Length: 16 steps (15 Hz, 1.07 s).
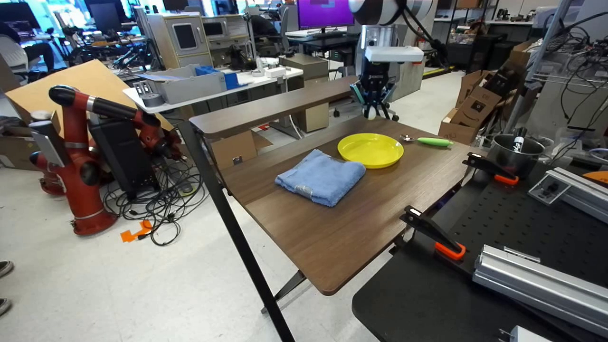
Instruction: Move the white ball to the right
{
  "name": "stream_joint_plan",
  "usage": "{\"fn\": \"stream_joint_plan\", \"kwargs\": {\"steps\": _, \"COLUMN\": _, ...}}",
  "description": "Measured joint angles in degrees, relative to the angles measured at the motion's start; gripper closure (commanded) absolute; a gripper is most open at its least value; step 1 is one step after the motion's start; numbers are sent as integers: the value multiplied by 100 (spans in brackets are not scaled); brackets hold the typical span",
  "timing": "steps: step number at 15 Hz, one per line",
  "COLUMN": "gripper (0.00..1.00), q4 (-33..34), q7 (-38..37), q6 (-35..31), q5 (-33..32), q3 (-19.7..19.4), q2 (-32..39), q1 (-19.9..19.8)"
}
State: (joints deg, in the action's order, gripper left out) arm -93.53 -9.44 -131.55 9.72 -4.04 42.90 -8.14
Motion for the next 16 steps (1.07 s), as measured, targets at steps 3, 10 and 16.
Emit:
{"fn": "stream_joint_plan", "kwargs": {"steps": 3, "gripper": 95, "q4": 366, "q7": -47, "q6": 87, "q5": 108, "q3": -2, "q2": 318, "q1": -123}}
{"fn": "stream_joint_plan", "kwargs": {"steps": 10, "gripper": 95, "q4": 1286, "q7": -369, "q6": 512, "q5": 207, "q3": -14, "q2": 1089, "q1": -344}}
{"fn": "stream_joint_plan", "kwargs": {"steps": 16, "gripper": 56, "q4": 2011, "q7": -754, "q6": 914, "q5": 235, "q3": -20, "q2": 1587, "q1": -400}}
